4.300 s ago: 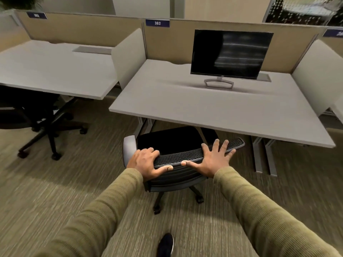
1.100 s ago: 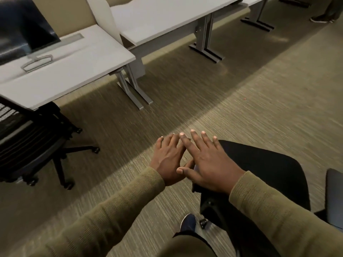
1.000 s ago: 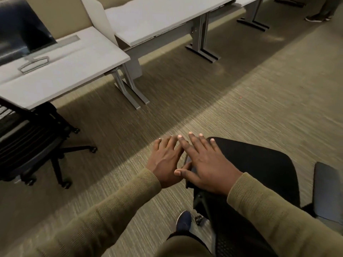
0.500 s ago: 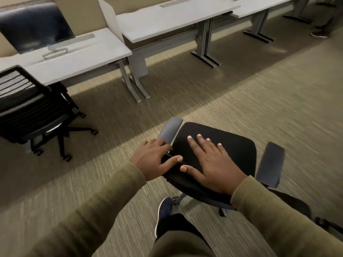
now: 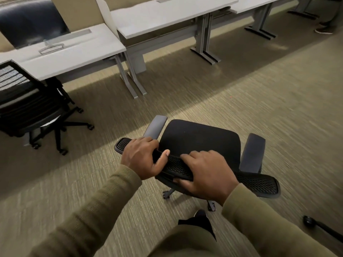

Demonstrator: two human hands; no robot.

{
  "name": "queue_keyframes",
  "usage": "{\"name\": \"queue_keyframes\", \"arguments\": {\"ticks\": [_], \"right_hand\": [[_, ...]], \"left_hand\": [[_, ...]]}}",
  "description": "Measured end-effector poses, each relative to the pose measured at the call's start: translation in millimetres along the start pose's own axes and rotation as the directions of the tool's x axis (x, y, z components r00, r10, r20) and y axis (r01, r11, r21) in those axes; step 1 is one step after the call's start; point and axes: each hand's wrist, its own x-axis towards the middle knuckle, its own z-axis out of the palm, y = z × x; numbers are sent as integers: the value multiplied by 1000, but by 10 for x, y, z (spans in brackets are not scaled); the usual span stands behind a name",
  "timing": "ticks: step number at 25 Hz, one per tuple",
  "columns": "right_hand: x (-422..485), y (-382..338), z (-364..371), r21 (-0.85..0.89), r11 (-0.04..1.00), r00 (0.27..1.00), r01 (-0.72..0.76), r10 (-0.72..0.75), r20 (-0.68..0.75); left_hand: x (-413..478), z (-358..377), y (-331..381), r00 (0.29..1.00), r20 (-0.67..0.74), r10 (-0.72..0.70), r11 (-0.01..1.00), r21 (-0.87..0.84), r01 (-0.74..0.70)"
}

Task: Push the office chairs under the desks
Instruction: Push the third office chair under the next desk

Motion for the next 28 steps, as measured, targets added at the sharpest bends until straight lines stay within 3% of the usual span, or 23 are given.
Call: {"name": "queue_keyframes", "arguments": {"ticks": [9,21,28], "right_hand": [[657,863,-133,0,991,991,134,-134,-15],[2428,2601,-362,-50,984,981,172,-176,-87],[3569,3882,-468,-165,953,947,254,-279,-158]], "left_hand": [[804,345,60,990,-78,-117,993,8,118],[3094,1076,-188,982,-85,-168,986,-16,168],[4526,1539,-228,971,-93,-219,976,3,220]]}}
